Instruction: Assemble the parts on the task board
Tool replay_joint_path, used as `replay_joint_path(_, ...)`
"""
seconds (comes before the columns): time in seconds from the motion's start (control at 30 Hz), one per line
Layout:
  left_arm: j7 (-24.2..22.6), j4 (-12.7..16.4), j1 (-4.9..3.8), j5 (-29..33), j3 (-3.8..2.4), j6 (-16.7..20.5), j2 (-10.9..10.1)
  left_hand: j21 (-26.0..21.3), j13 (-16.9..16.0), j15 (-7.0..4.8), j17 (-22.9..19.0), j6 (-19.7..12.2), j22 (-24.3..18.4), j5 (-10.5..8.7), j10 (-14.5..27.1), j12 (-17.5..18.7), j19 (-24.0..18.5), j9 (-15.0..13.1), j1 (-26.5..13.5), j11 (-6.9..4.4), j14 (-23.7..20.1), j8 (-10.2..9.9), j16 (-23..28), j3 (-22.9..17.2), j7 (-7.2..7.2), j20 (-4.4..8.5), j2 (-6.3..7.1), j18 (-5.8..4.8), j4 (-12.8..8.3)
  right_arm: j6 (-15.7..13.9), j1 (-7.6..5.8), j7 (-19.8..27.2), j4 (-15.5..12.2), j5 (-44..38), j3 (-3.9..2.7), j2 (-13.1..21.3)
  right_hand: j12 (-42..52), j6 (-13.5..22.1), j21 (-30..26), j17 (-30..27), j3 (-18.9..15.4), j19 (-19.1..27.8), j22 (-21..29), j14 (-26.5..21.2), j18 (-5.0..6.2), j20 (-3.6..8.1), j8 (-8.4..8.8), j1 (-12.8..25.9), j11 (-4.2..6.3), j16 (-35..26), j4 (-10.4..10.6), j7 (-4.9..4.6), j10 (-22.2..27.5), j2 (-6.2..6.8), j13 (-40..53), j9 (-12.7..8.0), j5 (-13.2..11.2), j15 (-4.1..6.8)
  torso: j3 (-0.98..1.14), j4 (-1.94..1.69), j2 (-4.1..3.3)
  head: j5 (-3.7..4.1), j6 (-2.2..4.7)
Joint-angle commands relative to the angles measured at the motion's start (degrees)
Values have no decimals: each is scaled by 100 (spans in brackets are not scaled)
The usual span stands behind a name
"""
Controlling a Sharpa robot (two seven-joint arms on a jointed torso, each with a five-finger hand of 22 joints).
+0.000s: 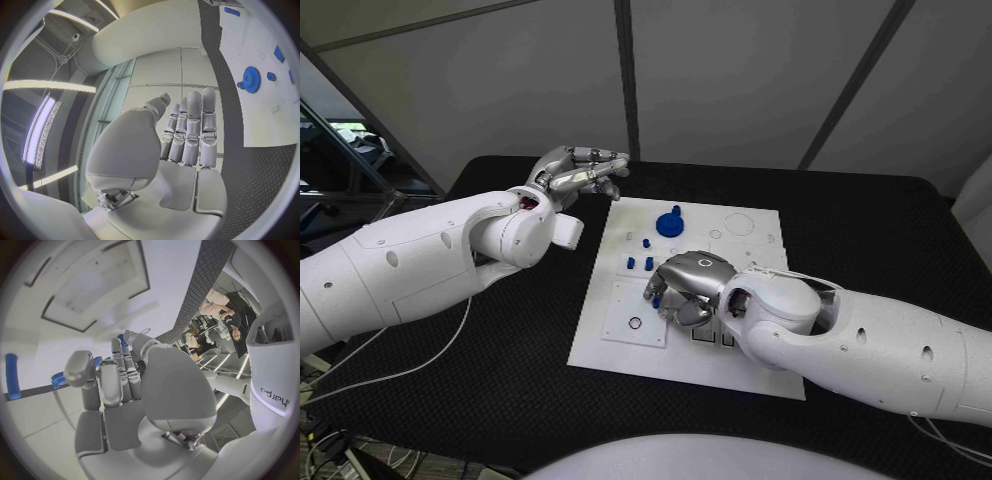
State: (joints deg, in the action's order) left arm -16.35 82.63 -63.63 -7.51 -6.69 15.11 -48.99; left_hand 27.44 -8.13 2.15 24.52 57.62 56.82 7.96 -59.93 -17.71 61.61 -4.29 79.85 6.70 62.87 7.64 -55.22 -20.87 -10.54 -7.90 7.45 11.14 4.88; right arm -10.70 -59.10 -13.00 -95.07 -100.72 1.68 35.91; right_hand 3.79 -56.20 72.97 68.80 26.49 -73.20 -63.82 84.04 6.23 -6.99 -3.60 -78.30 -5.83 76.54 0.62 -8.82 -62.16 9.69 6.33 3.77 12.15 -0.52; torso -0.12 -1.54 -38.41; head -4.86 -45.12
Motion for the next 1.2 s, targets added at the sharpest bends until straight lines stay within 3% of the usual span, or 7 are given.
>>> replay_joint_path(0.03, 19, -2, -8, 15, -1, -102, -1, -35, -3, 16, -8, -23, -9, 36, 54, -21, 54, 5, 9, 0, -21, -2, 39, 35, -15, -5, -18, -74, 6, -208, 7, -175, -74, -42, 5, 62, 47, 102, -50, -34, -62, 61, 62, 193, -20, 2, 2, 27, -20, -36, 2, 8, 122, 17, -33, 3, -43, -52, 6, 0, -3, 8, 6)
replay_joint_path(0.27, 31, -19, -7, 15, 0, -110, 2, -39, -3, 18, -9, -28, -12, 36, 60, -23, 54, 6, 7, 2, -23, -2, 41, 39, -17, -6, -21, -74, 9, -464, 13, -121, -266, -41, 3, 218, 94, 148, -80, -60, -128, 76, 96, 185, -13, -16, -16, 35, -41, -46, -2, 15, 258, 18, -69, 16, -65, -68, 6, 5, 1, 13, 18)
replay_joint_path(0.47, 38, -38, -5, 15, 4, -121, 4, -39, -3, 18, -9, -28, -12, 36, 60, -23, 54, 6, 7, 2, -23, -2, 41, 39, -17, -6, -21, -74, 9, -970, 13, -24, -648, -36, -21, 558, 159, 78, -95, -68, -155, 81, 113, 183, -9, -21, -54, 14, -40, -46, -10, 4, 296, -4, -81, 38, -37, -69, 4, 9, 3, 48, 51)
replay_joint_path(0.67, 46, -47, -4, 15, 28, -136, 3, -39, -3, 18, -9, -28, -12, 36, 60, -23, 54, 6, 7, 2, -23, -2, 41, 39, -17, -6, -21, -74, 9, -1157, 0, -13, -878, 53, -344, 948, 204, 45, -106, -78, -172, 87, 126, 180, -6, -21, -67, 8, -37, -51, -12, 9, 293, -3, -85, 45, -29, -69, -2, 11, 9, 136, 117)
replay_joint_path(0.73, 47, -45, -4, 15, 45, -144, 4, -39, -3, 18, -9, -28, -12, 36, 60, -23, 54, 6, 7, 2, -23, -2, 41, 39, -17, -6, -21, -74, 9, -1120, -34, -20, -914, 141, -468, 1119, 219, 38, -108, -86, -187, 88, 128, 177, -6, -21, -69, 13, -37, -55, -11, 18, 298, 7, -88, 46, -30, -69, -1, 15, 10, 174, 152)
replay_joint_path(0.87, 50, -43, -4, 15, 66, -155, 8, -45, -3, 21, -12, -35, -16, 36, 67, -26, 54, 6, 8, 4, -27, -3, 44, 42, -19, -8, -27, -75, 10, -837, -100, -89, -948, 207, -565, 1403, 256, 20, -135, -116, -224, 109, 163, 169, 2, -22, -72, 28, -36, -74, -3, 40, 308, 26, -97, 50, -36, -68, -3, 4, 6, 213, 176)
replay_joint_path(1.2, 58, -44, -4, 15, 88, -173, 25, -45, -3, 21, -12, -35, -16, 36, 67, -26, 54, 6, 8, 4, -27, -3, 44, 42, -19, -8, -27, -75, 10, 6, -146, -321, -939, 60, -616, 1843, 396, -40, -234, -199, -451, 168, 270, 149, 21, -24, -64, 79, -36, -124, 96, 129, 443, 95, -162, 54, -75, -70, -7, -7, -4, 269, 185)
